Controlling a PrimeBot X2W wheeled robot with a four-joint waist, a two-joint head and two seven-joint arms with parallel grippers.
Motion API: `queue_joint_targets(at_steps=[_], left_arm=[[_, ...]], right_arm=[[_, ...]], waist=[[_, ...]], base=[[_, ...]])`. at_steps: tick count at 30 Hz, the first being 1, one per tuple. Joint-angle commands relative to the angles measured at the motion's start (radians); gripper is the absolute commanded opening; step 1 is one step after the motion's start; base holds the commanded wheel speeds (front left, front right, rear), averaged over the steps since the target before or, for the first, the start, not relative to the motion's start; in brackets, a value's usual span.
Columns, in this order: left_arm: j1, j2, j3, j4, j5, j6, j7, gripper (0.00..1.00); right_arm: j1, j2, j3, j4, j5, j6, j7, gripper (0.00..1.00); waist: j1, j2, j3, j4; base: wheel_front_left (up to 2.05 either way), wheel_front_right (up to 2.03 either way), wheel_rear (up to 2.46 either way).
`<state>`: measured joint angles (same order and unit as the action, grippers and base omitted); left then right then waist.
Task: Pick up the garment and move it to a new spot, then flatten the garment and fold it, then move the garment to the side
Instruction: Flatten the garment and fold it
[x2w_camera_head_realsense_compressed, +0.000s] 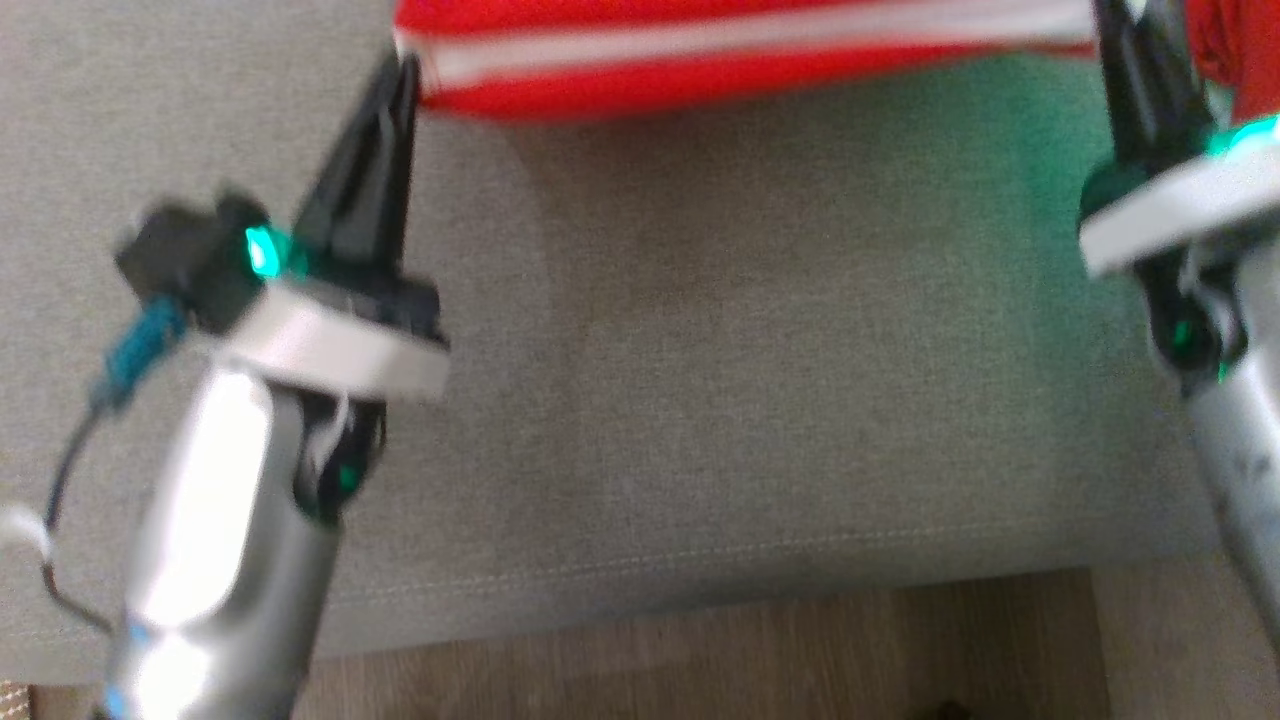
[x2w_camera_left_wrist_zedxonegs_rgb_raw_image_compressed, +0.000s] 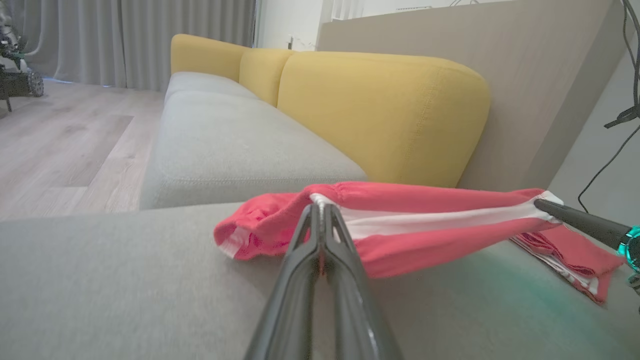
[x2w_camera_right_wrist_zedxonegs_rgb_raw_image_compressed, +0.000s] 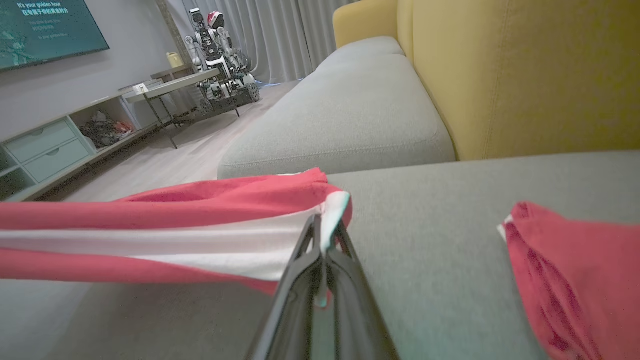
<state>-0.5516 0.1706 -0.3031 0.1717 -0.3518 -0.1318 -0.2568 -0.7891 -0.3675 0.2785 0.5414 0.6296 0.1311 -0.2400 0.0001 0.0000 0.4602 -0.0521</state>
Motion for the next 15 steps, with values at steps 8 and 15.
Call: queue_joint_targets(at_steps=[8, 15], left_arm=[[0.384, -0.02, 0.103, -0.23, 0.116, 0.001, -0.005, 0.0], [0.534, -0.044, 0.132, -0.36, 0.125, 0.001, -0.005, 0.0]], right_arm=[[0.545, -0.002, -0.169, -0.365, 0.066, 0.0, -0.021, 0.0], [0.794, 0.012, -0.286, -0.678, -0.001, 0.0, 0.049, 0.0]], waist=[[-0.0001, 0.0, -0.11, 0.032], [-0.0001, 0.0, -0.169, 0.06]], base=[[0.0, 0.0, 0.0], [0.0, 0.0, 0.0]])
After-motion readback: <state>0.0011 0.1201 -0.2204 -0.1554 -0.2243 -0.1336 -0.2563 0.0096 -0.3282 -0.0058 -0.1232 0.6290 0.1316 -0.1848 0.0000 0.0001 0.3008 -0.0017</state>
